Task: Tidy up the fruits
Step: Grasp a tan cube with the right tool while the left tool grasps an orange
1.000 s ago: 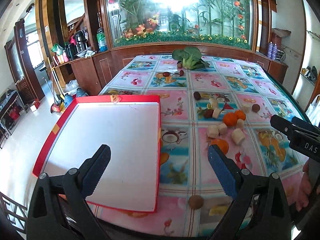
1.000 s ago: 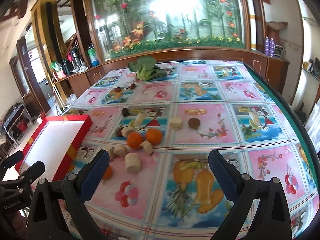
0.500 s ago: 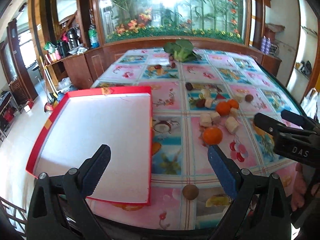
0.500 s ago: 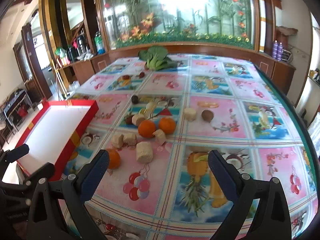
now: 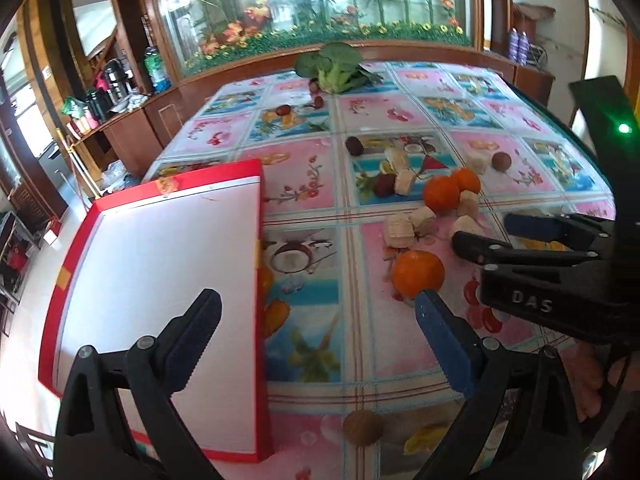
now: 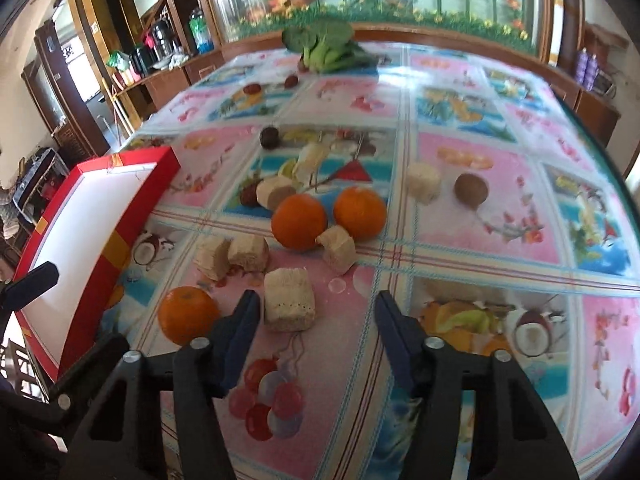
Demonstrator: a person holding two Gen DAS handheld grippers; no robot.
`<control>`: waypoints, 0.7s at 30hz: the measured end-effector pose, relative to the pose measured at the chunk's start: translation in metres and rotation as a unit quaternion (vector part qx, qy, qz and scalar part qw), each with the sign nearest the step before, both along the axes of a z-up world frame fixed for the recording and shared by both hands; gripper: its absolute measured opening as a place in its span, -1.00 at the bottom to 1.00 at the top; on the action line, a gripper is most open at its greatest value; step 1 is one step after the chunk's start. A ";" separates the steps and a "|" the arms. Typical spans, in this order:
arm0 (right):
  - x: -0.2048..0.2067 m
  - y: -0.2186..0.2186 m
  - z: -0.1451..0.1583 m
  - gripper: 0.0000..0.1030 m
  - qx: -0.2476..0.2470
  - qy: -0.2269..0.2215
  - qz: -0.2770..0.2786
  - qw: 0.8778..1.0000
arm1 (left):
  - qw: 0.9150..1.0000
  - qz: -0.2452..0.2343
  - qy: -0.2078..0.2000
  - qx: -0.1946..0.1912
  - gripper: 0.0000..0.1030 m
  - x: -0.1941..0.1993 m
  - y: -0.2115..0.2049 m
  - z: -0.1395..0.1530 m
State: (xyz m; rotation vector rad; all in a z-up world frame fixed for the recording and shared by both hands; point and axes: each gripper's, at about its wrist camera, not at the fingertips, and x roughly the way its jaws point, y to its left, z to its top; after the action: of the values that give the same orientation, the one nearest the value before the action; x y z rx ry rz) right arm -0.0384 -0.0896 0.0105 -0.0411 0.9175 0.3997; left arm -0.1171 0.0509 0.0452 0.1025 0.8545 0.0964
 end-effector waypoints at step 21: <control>-0.002 -0.020 0.004 -0.54 0.057 -0.025 0.035 0.997 | 0.995 -0.068 0.060 -0.035 0.44 0.043 -0.029 -0.023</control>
State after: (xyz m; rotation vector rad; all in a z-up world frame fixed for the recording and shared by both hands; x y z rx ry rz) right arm -0.0406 -0.1099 0.0147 0.0206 0.8453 0.5135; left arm -0.0737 0.0220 0.0225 0.1015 0.9676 -0.0680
